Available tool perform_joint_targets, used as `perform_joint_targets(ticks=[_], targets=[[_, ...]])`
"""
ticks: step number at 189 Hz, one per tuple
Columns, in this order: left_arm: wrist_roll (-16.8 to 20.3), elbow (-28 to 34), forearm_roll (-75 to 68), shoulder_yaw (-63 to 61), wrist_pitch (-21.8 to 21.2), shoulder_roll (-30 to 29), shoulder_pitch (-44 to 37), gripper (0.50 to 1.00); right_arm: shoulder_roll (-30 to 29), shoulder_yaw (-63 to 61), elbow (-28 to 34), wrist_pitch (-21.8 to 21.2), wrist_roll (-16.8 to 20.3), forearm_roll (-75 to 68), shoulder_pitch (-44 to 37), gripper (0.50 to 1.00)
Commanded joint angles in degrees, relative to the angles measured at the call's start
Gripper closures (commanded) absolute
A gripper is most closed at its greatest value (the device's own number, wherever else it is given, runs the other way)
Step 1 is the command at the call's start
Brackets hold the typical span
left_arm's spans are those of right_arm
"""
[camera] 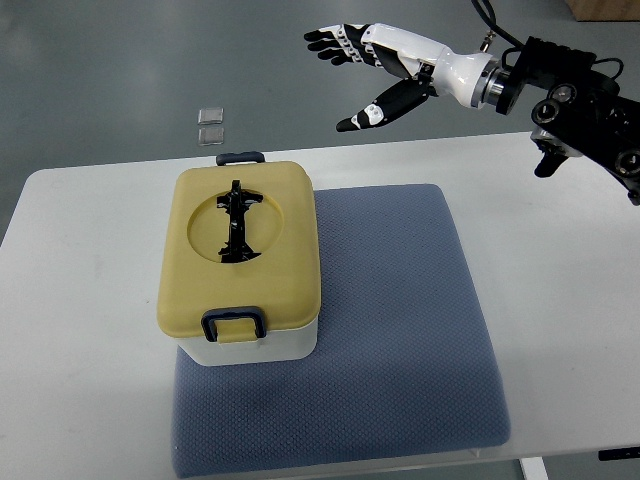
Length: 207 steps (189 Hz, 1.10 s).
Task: Open white storage box with right hand
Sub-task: 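Lower the right hand onto the lid and grasp the black handle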
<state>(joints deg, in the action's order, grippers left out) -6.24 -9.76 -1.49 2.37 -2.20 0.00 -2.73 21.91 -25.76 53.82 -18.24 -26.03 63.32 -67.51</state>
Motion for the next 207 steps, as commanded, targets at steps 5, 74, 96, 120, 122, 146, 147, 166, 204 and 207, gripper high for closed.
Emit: perform_joint_targets(ticks=[5, 74, 96, 120, 122, 146, 147, 166, 204, 207], targets=[[0.0, 0.0, 0.0, 0.0, 0.0, 0.0, 0.0, 0.5, -0.6, 1.6, 2.5, -0.1, -2.5, 8.2, -4.1, 0.568], [0.0, 0.0, 0.0, 0.0, 0.0, 0.0, 0.0, 0.5, -7.9, 16.4, 4.9, 0.0, -5.0, 22.0, -17.4, 0.568], [0.0, 0.0, 0.0, 0.0, 0.0, 0.0, 0.0, 0.5, -10.7, 20.0, 4.8, 0.6, -5.1, 23.2, -19.7, 0.568], [0.0, 0.0, 0.0, 0.0, 0.0, 0.0, 0.0, 0.5, -12.6, 20.4, 4.8, 0.7, -5.1, 23.8, -20.6, 0.568], [0.0, 0.0, 0.0, 0.0, 0.0, 0.0, 0.0, 0.5, -12.9, 20.4, 4.8, 0.7, -5.1, 23.9, -20.6, 0.568], [0.0, 0.0, 0.0, 0.0, 0.0, 0.0, 0.0, 0.5, -13.8, 21.6, 4.6, 0.7, -5.1, 26.8, -20.6, 0.568], [0.0, 0.0, 0.0, 0.0, 0.0, 0.0, 0.0, 0.5, -13.8, 21.6, 4.6, 0.7, -5.1, 26.8, -20.6, 0.568], [0.0, 0.0, 0.0, 0.0, 0.0, 0.0, 0.0, 0.5, -13.9, 22.7, 4.3, 1.2, -5.1, 28.1, -20.6, 0.568], [0.0, 0.0, 0.0, 0.0, 0.0, 0.0, 0.0, 0.5, -13.9, 23.2, 3.4, 2.0, -5.1, 29.8, -20.5, 0.568], [0.0, 0.0, 0.0, 0.0, 0.0, 0.0, 0.0, 0.5, -14.0, 23.2, 3.4, 2.0, -5.1, 29.9, -20.5, 0.568]])
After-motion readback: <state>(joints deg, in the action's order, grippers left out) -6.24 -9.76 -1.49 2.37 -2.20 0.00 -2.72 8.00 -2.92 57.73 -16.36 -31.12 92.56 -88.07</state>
